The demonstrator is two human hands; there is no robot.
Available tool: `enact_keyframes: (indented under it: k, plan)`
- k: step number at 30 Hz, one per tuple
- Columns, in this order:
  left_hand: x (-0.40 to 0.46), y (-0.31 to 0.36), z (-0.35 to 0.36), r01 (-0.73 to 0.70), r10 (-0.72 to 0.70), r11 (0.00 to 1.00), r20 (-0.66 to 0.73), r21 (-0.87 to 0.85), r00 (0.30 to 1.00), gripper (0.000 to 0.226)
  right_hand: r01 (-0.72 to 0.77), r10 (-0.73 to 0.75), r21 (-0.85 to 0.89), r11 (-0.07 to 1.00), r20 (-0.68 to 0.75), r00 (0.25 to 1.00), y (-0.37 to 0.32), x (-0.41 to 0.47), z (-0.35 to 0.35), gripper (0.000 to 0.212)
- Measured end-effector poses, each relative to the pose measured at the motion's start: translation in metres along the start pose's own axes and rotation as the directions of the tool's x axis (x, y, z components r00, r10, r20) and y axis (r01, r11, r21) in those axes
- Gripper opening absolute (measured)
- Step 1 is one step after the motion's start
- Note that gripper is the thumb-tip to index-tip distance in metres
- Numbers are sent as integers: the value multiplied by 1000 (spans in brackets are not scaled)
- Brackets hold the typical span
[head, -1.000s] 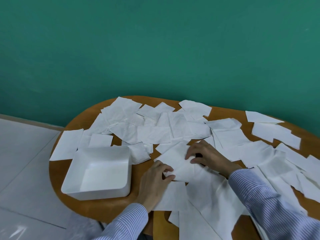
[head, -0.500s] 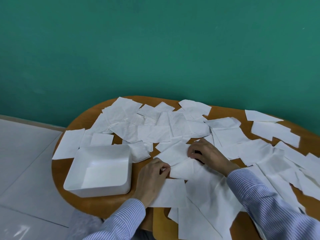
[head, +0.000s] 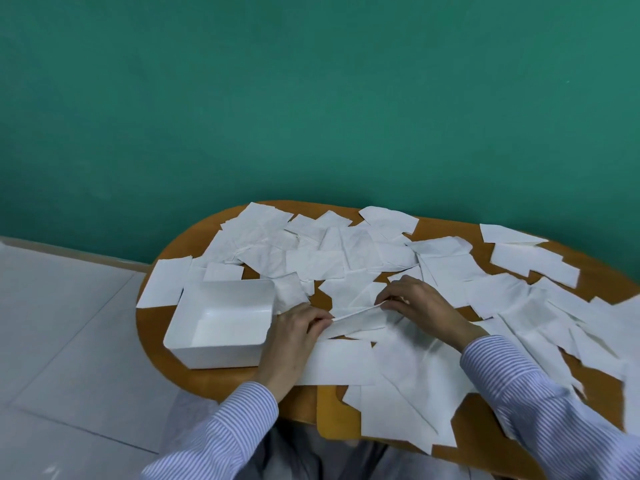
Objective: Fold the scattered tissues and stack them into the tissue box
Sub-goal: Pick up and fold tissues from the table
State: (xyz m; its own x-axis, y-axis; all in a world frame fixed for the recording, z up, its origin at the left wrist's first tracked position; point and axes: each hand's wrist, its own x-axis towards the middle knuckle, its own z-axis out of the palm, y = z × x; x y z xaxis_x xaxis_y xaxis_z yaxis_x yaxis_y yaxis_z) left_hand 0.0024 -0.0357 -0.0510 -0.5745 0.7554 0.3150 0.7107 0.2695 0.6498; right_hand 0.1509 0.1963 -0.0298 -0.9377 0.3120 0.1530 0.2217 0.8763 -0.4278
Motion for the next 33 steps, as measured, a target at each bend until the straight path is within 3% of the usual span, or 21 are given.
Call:
enact_keyframes:
  k: [4,15,21,28,33]
  plan:
    - [-17,4,-23,-90,90,993,-7,74,996,13,-12,9,66,998,46,999,-23,-18,-7,13]
    - [-35,-6,-66,-343,266,879,256,332,929,17,-138,97,308,941,143,985,-71,-52,-2,10]
    - [-25,-9,-53,-367,235,813,321,453,917,13,-211,158,345,914,175,972,-71,-47,5,8]
    - [-9,-11,-13,-458,149,562,461,688,875,29,-296,252,217,930,209,945,-48,-30,31,9]
    - [-4,-10,-10,-437,99,520,457,734,884,38,-315,276,203,927,200,940,-42,-22,44,7]
